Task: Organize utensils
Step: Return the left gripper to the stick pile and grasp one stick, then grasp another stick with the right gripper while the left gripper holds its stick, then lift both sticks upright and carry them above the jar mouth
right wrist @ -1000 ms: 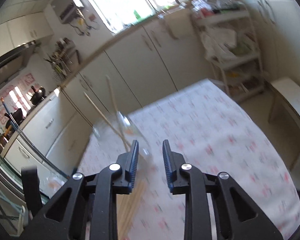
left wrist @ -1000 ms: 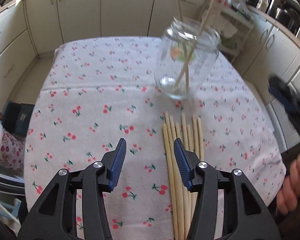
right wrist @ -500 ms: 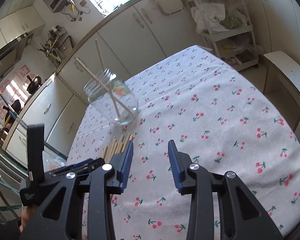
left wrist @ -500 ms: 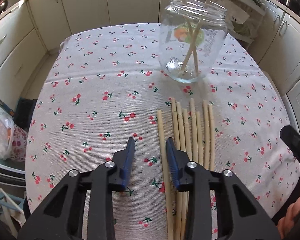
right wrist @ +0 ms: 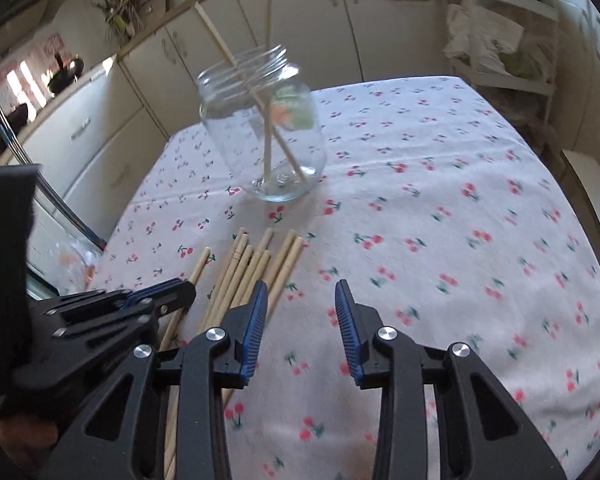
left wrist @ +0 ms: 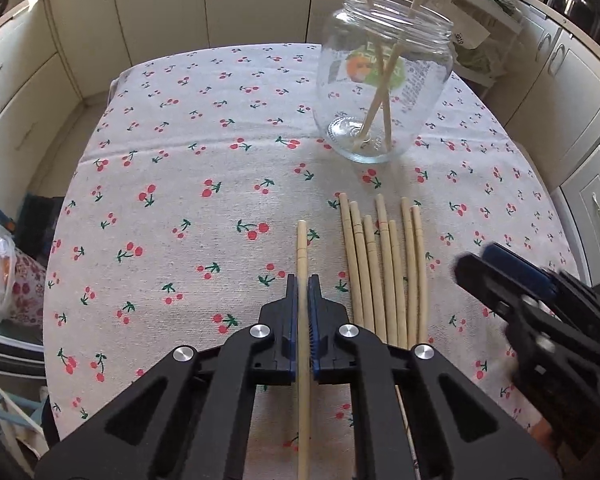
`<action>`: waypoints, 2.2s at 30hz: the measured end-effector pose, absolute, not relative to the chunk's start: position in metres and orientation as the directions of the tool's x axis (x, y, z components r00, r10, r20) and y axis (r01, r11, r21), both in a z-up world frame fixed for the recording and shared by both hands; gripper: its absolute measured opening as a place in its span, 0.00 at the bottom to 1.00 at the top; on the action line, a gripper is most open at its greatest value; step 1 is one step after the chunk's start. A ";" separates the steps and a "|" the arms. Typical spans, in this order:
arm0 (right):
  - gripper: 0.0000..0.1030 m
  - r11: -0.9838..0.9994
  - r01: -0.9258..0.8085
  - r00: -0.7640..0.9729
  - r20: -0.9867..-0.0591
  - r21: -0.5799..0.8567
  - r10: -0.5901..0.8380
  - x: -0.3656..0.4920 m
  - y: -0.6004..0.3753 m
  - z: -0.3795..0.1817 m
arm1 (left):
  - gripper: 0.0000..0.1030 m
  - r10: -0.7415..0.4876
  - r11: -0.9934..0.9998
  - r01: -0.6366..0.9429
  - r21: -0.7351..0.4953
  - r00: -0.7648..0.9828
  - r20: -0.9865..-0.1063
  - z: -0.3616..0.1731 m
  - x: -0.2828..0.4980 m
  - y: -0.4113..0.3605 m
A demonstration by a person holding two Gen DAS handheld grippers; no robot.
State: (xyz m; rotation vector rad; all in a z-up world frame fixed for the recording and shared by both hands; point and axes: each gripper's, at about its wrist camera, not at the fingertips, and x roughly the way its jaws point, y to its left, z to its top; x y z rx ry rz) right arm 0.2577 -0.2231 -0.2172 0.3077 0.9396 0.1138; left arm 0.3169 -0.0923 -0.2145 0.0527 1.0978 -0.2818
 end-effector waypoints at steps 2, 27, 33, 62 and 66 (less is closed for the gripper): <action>0.30 0.955 0.033 0.572 -0.789 0.293 0.223 0.265 -0.218 -0.220 | 0.05 -0.208 0.963 0.248 -0.109 0.423 -0.882 -0.215 0.318 -0.091; 0.06 0.982 -0.154 0.485 -0.858 0.110 0.172 0.279 -0.203 -0.227 | 0.05 -0.233 0.961 0.237 -0.141 0.423 -0.875 -0.214 0.318 -0.088; 0.06 0.975 -0.144 0.446 -0.869 0.167 0.215 0.280 -0.224 -0.227 | 0.05 -0.254 0.955 0.249 -0.161 0.406 -0.878 -0.215 0.319 -0.084; 0.06 0.798 0.091 0.654 -0.640 0.596 0.403 0.248 -0.296 -0.238 | 0.05 -0.339 0.888 0.218 -0.406 0.906 -0.254 -0.037 0.376 -0.079; 0.06 0.767 0.105 0.668 -0.616 0.633 0.417 0.247 -0.304 -0.239 | 0.05 -0.294 0.899 0.200 -0.390 0.935 -0.197 -0.032 0.388 -0.096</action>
